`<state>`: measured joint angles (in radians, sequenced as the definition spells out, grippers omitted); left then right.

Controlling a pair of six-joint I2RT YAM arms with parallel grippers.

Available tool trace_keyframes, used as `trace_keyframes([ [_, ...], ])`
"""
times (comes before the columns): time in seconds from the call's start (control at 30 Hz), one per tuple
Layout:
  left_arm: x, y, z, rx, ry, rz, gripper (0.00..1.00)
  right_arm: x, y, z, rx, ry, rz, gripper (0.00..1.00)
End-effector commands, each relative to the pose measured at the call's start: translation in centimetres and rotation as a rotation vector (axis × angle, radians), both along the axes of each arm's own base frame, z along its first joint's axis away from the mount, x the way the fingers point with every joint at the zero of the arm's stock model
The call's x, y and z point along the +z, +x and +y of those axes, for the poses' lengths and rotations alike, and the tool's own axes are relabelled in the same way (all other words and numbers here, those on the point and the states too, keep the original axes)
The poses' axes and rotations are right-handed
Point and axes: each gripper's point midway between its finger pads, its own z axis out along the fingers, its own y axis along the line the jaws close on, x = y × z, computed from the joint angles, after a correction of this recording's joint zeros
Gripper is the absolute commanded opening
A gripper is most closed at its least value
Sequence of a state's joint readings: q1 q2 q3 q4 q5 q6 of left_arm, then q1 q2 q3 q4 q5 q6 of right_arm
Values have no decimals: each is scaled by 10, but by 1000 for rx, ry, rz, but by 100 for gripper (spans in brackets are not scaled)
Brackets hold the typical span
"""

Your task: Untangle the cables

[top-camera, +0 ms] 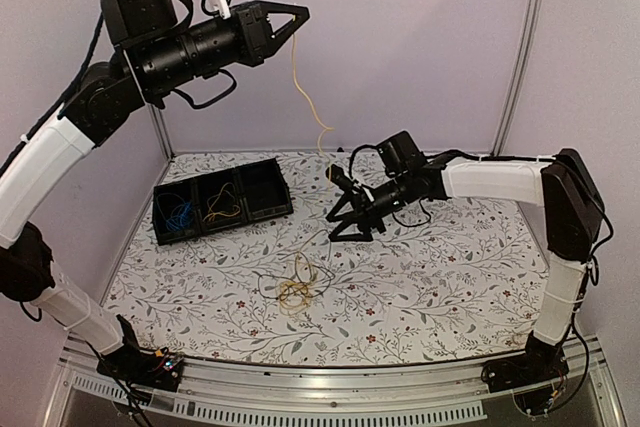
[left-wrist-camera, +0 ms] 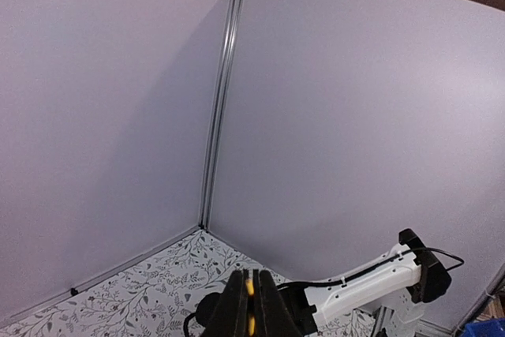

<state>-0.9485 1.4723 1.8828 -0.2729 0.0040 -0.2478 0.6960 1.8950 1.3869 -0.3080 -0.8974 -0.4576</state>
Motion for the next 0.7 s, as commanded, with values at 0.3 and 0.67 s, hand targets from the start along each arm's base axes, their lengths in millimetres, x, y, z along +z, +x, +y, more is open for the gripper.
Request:
trace_keyframes([
  [0.3, 14, -6, 4, -10, -23, -30, 0, -15, -28, 28, 219, 115, 128, 13],
  [0.67, 80, 4, 71, 306, 5, -208, 0, -103, 28, -21, -90, -194, 197, 0],
])
